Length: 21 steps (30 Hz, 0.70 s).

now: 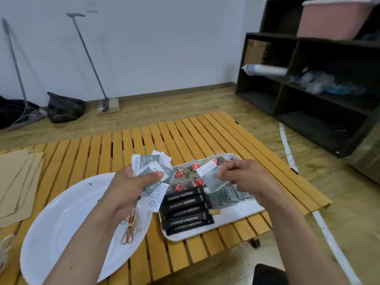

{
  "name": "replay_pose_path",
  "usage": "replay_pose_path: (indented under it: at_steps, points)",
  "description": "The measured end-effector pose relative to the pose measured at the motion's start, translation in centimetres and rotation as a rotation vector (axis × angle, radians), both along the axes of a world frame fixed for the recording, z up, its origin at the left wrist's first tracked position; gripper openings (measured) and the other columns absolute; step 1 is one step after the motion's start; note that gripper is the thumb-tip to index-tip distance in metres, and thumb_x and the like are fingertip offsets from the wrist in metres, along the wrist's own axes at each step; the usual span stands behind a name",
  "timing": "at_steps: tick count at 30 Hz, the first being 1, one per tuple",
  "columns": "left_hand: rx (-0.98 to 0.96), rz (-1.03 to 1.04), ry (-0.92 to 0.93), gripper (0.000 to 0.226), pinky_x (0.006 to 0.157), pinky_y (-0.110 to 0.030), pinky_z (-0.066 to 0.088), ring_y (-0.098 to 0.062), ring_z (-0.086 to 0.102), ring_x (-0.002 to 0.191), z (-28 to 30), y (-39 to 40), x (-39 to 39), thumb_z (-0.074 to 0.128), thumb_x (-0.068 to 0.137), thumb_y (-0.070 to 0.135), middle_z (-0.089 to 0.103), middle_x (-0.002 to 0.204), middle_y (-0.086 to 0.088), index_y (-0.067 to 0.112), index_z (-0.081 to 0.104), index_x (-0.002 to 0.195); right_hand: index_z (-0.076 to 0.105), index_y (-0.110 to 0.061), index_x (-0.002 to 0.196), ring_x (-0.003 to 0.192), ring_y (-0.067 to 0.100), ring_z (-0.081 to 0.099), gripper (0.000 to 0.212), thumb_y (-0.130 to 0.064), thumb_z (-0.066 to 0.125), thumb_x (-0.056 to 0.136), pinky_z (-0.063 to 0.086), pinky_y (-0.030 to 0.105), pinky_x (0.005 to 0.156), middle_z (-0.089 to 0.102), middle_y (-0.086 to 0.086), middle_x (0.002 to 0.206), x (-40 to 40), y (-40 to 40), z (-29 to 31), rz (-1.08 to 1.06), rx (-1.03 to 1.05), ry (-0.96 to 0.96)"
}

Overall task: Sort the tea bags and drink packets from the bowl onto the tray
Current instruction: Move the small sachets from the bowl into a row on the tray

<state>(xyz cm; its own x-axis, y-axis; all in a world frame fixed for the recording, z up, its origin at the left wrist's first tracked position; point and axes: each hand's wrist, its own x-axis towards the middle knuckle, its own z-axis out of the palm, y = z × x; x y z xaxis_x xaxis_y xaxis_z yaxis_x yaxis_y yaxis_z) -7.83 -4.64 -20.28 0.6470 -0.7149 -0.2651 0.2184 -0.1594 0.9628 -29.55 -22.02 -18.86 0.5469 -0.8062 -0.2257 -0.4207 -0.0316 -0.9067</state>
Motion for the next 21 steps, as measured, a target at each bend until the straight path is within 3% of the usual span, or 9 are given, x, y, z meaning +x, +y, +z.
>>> replay_pose_path:
  at_steps: [4,7,10,15,21]
  points:
    - [-0.008,0.016,0.000,0.041,0.089,-0.050,0.059,-0.034,0.077,0.095,0.0,-0.3,-0.4,0.084,0.077,0.007,0.080,0.103,-0.014,0.005,0.070,0.116,0.074,-0.011,0.087,0.063,0.014,0.063,0.015,-0.014,0.086,0.078,0.047,0.028,0.057,0.074,0.007,0.081,-3.8,-4.2,-1.3,-0.290,-0.041,0.143]
    - [0.000,0.017,-0.005,0.040,0.090,-0.051,0.059,-0.034,0.077,0.094,-0.2,-0.8,-0.9,0.085,0.076,0.008,0.080,0.101,-0.013,0.004,0.070,0.113,0.071,-0.013,0.084,0.080,0.022,0.069,0.014,-0.013,0.085,0.079,0.050,0.036,0.064,0.076,0.011,0.091,-4.7,-6.2,-3.2,-0.386,-0.019,0.266]
    - [-0.003,0.002,-0.012,0.041,0.092,-0.050,0.058,-0.033,0.077,0.095,-0.2,-1.4,-1.5,0.085,0.076,0.009,0.080,0.101,-0.011,0.005,0.070,0.114,0.070,-0.015,0.080,0.091,0.027,0.069,0.014,-0.016,0.083,0.080,0.056,0.041,0.078,0.073,0.009,0.093,-4.5,-7.0,-4.3,-0.400,-0.045,0.368]
    - [-0.026,0.011,0.012,0.045,0.091,-0.050,0.059,-0.032,0.077,0.095,-0.6,-2.4,-2.5,0.086,0.075,0.008,0.080,0.103,-0.010,0.007,0.070,0.117,0.071,-0.023,0.079,0.086,0.021,0.064,0.016,-0.027,0.086,0.075,0.048,0.032,0.066,0.071,0.002,0.089,-4.3,-6.9,-4.4,-0.408,-0.123,0.516]
    - [-0.005,-0.017,0.000,0.042,0.088,-0.045,0.060,-0.029,0.077,0.094,-0.9,-3.5,-4.6,0.086,0.074,0.008,0.081,0.101,-0.008,0.009,0.070,0.113,0.076,-0.027,0.079,0.084,0.020,0.066,0.011,-0.018,0.078,0.083,0.053,0.029,0.067,0.072,0.000,0.088,-3.7,-6.5,-5.0,-0.311,-0.213,0.489]
